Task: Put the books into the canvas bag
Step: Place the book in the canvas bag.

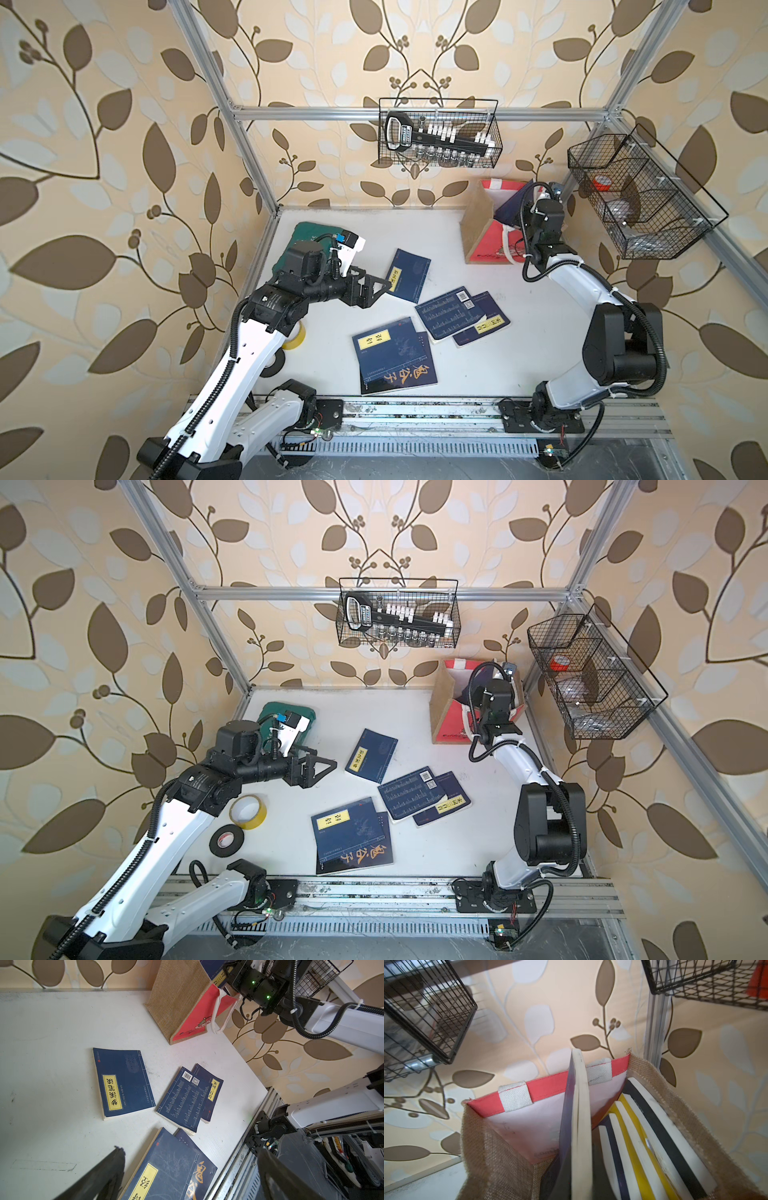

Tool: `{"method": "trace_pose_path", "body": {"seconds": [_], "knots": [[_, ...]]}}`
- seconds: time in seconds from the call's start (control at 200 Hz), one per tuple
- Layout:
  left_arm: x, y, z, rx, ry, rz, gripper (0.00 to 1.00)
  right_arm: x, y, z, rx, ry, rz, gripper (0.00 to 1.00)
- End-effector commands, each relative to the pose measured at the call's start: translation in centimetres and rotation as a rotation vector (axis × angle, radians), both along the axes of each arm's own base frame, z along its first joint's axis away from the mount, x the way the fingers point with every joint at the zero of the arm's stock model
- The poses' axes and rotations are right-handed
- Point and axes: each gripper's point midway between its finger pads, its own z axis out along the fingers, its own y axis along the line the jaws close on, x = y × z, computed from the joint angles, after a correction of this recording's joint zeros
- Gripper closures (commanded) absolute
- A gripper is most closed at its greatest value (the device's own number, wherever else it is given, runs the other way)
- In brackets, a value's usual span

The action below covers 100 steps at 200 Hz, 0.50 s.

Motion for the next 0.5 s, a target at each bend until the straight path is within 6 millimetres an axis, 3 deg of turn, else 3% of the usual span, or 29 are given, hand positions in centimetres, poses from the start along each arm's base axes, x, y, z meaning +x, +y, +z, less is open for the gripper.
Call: {"method": "trace_pose_path", "body": {"seconds": [0.0, 0.165, 0.27, 0.495], "knots": [[0.1, 0.0, 0.6, -0.029, -0.018, -0.009, 0.01, 0.0, -0.6, -0.7, 0.003, -0.019, -0.04, 0.93], [0.1, -0.1, 0.6, -0.033, -0.013, -0.012, 0.01, 0.4, -0.8, -1.9, 0.013, 0.013, -0.043, 0.72], [0.3, -0.2, 0.6, -0.034, -0.009, -0.014, 0.01, 0.3, -1.1, -2.2, 0.017, 0.017, -0.045, 0.63], [0.5, -0.1, 0.6, -0.038, -0.007, -0.006, 0.01, 0.1, -1.5, -1.0, 0.017, -0.004, -0.042, 0.44]]}}
